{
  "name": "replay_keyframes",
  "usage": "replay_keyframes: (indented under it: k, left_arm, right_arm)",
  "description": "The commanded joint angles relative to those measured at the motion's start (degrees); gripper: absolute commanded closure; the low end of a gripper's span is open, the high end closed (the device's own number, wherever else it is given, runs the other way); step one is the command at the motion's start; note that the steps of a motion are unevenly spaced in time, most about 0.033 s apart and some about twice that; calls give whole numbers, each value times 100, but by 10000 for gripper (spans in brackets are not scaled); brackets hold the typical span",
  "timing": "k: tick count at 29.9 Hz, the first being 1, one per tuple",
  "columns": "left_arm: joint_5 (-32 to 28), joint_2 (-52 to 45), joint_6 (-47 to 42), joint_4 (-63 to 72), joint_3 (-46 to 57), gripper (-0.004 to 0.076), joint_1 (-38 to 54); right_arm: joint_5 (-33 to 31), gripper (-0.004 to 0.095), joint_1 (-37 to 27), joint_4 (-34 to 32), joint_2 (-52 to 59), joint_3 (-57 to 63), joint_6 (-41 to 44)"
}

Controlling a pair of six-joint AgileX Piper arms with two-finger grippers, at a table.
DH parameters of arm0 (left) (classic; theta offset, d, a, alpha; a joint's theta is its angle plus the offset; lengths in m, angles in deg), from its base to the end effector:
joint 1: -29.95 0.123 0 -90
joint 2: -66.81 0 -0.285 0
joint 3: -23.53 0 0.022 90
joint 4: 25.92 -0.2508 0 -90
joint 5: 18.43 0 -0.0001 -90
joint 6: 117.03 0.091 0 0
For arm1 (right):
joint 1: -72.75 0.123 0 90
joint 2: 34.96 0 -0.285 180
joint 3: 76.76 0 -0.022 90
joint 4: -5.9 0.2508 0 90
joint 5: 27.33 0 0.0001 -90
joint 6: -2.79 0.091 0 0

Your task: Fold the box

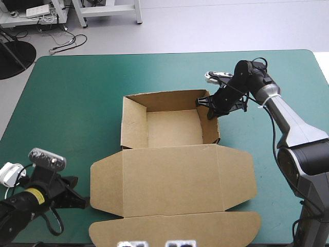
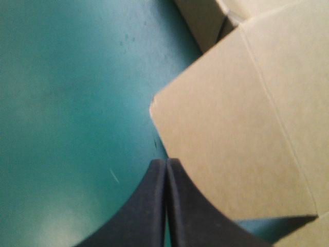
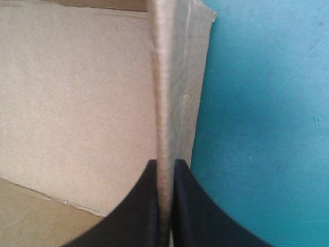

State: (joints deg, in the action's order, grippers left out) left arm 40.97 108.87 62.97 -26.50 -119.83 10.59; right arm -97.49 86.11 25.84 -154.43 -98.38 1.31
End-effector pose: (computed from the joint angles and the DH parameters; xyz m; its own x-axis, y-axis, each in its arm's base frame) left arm 0.0859 -0.0293 0.3168 -0.7005 0.2516 -0.6678 0.3296 0.9441 0.0099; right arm 0.3933 0.1234 0.2747 -0.9710 -0.1366 -0.1962 -0.1970 0.9222 0.3329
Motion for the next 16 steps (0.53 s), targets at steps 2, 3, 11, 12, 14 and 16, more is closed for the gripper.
replay_keyframes:
  k: [2,3,11,12,14,16]
  left_arm:
    - [-205,-658,-443,-89,540,734,-5]
    - [-174,-794,-443,-116,650,734,-5]
    - [-51,-1343,-443,-475,710,734,-5]
    - [-51,-1339,-443,-463,710,734,-5]
    - [-51,-1339,-443,-452,710,734,-5]
    - [-51,-1339,-443,-477,710,734,-5]
  right_arm:
    - [-64,928,-501,-71,691,-155,-106]
    - [-100,928,-691,-142,771,-155,-138]
    - [-151,928,-2692,-589,1138,-155,-368]
    - [-151,928,-2931,-758,1138,-155,-381]
    - [-151,928,-3324,-1164,1138,-144,-381]
    - [-151,927,-3566,-1421,1112,-144,-369]
